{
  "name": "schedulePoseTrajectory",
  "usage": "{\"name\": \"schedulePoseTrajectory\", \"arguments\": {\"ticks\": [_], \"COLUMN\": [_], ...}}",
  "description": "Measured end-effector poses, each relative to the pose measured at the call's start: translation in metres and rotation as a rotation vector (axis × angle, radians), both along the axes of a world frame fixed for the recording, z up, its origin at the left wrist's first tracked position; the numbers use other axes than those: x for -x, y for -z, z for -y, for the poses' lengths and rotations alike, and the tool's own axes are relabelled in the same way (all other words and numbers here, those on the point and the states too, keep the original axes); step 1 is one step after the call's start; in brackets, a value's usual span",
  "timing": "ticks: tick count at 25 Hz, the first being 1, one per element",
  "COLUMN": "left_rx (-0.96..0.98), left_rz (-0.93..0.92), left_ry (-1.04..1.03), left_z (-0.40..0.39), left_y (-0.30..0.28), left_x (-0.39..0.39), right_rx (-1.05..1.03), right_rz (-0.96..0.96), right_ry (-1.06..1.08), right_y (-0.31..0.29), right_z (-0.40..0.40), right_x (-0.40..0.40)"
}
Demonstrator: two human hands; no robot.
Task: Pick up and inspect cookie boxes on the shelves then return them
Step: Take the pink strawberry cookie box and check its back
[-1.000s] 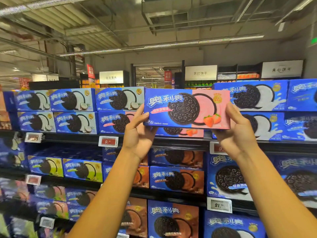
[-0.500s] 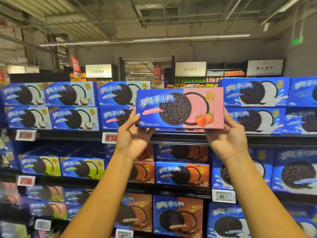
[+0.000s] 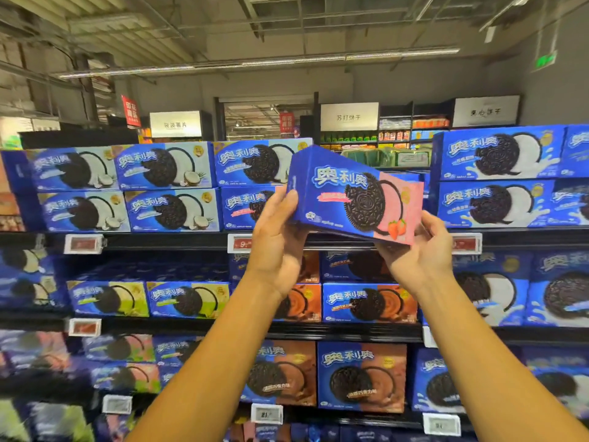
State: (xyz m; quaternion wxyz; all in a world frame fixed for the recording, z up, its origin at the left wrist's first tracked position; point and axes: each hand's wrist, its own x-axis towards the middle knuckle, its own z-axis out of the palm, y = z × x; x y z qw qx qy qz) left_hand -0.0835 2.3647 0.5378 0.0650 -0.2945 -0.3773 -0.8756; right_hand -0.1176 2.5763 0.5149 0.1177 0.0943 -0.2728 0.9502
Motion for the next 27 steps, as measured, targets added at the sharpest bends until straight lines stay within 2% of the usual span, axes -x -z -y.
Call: {"name": "schedulePoseTrajectory", "arguments": {"ticks": [4,11,22,27], "left_rx": [0.216,0.281,0.299,0.153], "left_rz": [-0.076,-0.093,-0.060,0.027], "left_ry": [0.008,0.002,0.131,0.322], "left_z": [-0.005,0.000,0.009,0.015], "left_y": [0.009,0.031,0.039,0.047], "left_x": [-0.027,-0.055,-0.052,-0.033], "right_rx": [-0.022,0.015,0.050,0.060], "right_rz": [0.059,0.042,0.049,0.030], "right_ry": [-0.035,-0.087,0.037,0.147], "right_y": [0.011,0.031,0.036,0.028], "right_z": [0.027,0.063,0.048,0.028], "right_x": [0.005,-0.004,-0.029,-0.050]}}
